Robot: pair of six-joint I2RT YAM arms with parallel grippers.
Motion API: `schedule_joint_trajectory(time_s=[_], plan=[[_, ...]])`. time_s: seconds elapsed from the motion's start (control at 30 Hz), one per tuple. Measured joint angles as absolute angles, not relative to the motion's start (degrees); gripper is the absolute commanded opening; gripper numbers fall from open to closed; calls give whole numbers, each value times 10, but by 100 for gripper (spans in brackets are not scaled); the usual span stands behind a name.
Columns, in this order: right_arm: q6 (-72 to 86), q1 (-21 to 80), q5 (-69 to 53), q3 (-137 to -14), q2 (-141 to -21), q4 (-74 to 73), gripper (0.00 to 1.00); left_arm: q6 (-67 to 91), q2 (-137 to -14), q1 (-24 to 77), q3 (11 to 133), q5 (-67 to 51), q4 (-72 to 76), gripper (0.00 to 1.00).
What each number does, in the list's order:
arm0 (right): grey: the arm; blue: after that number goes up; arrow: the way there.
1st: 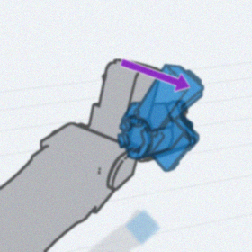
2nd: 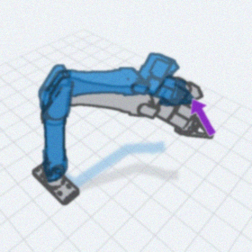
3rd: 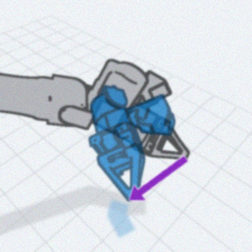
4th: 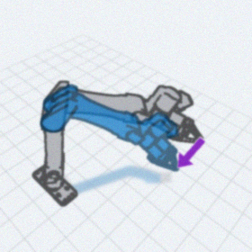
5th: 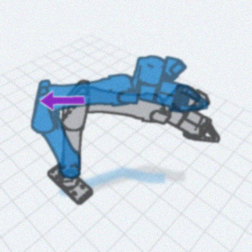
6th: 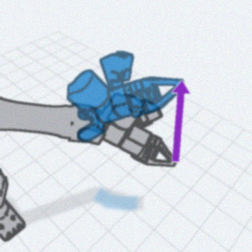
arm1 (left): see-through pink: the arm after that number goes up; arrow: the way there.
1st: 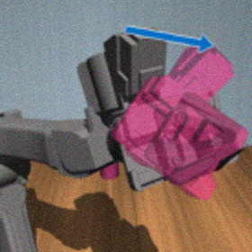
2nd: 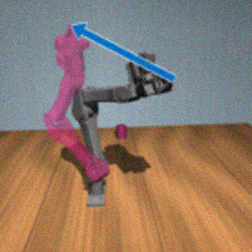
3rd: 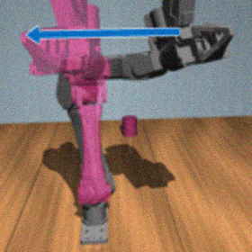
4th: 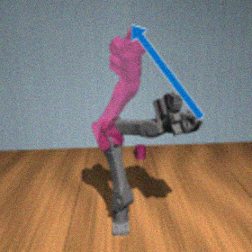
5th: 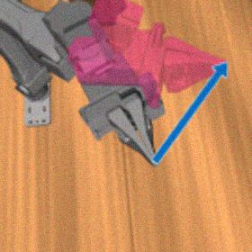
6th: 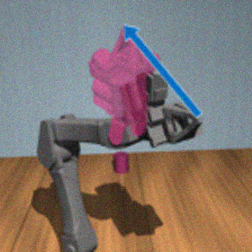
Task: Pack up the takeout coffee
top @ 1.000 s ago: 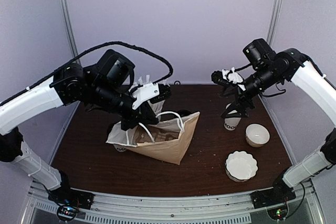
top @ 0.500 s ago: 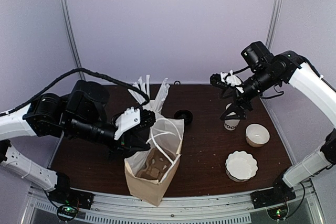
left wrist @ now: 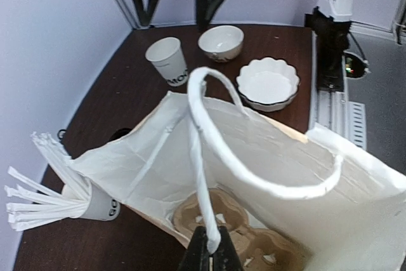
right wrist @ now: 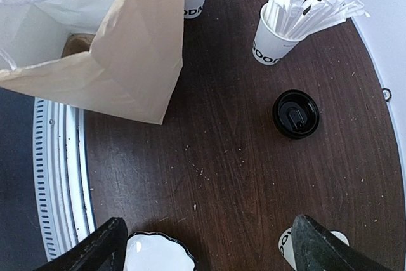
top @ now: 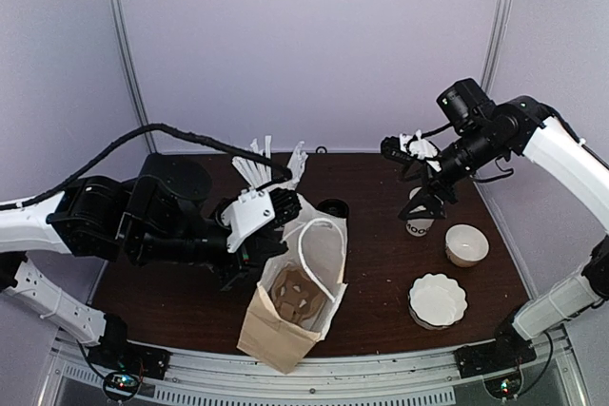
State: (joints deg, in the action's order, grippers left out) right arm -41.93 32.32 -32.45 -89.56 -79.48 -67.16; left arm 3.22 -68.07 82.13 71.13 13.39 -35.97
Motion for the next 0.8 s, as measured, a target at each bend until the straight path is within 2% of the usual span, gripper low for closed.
schedule_joint_trajectory(time_s=[0.27, 0.8], plan=[[-409, 322, -294, -847, -761, -645, 94, -60, -741, 765, 768, 222, -351, 0], [-402, 315, -282, -836, -751, -619, 94, -190, -748, 677, 781, 163, -257, 0]])
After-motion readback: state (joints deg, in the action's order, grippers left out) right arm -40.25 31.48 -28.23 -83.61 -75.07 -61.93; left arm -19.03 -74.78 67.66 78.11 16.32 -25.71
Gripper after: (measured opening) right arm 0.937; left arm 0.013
